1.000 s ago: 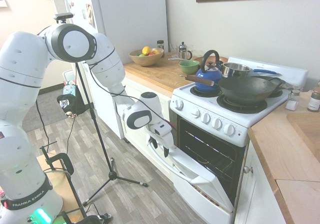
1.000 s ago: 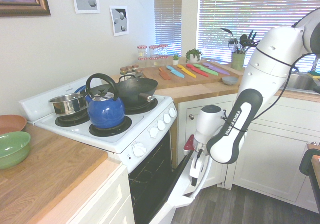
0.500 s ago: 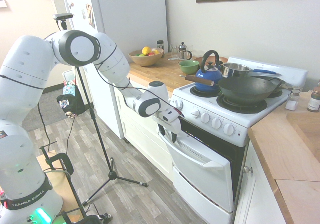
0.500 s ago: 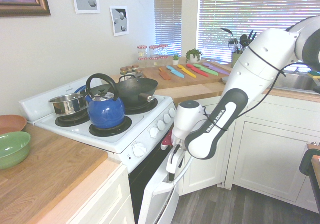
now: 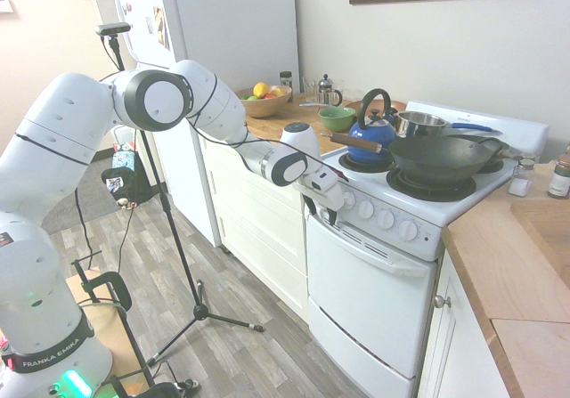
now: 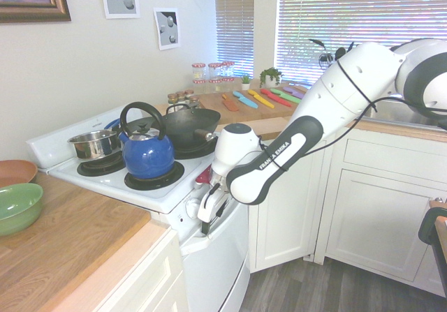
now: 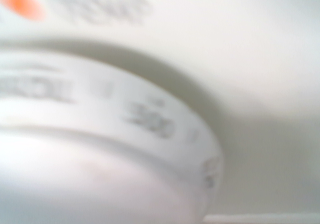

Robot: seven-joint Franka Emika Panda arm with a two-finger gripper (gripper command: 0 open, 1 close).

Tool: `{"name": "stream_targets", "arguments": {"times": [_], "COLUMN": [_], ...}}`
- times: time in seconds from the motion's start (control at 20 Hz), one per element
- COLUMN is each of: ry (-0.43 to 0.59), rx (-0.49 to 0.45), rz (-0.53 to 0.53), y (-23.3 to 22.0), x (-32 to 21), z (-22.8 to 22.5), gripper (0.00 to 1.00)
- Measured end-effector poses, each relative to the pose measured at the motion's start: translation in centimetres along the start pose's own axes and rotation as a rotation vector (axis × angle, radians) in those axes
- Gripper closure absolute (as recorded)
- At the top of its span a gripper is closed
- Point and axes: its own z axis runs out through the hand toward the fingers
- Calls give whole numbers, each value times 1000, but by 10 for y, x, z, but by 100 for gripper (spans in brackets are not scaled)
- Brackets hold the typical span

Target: Close the oven

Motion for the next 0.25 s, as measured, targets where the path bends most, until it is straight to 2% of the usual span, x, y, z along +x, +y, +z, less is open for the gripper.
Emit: {"name": "stream_targets", "arguments": {"times": [0.15,0.25], "ry": [-26,-83], "rx": [-45,-126], "rz": [5,-19], "y": [23,60], "x": [4,12], "z": [-32,-60], "gripper": [0,0]}}
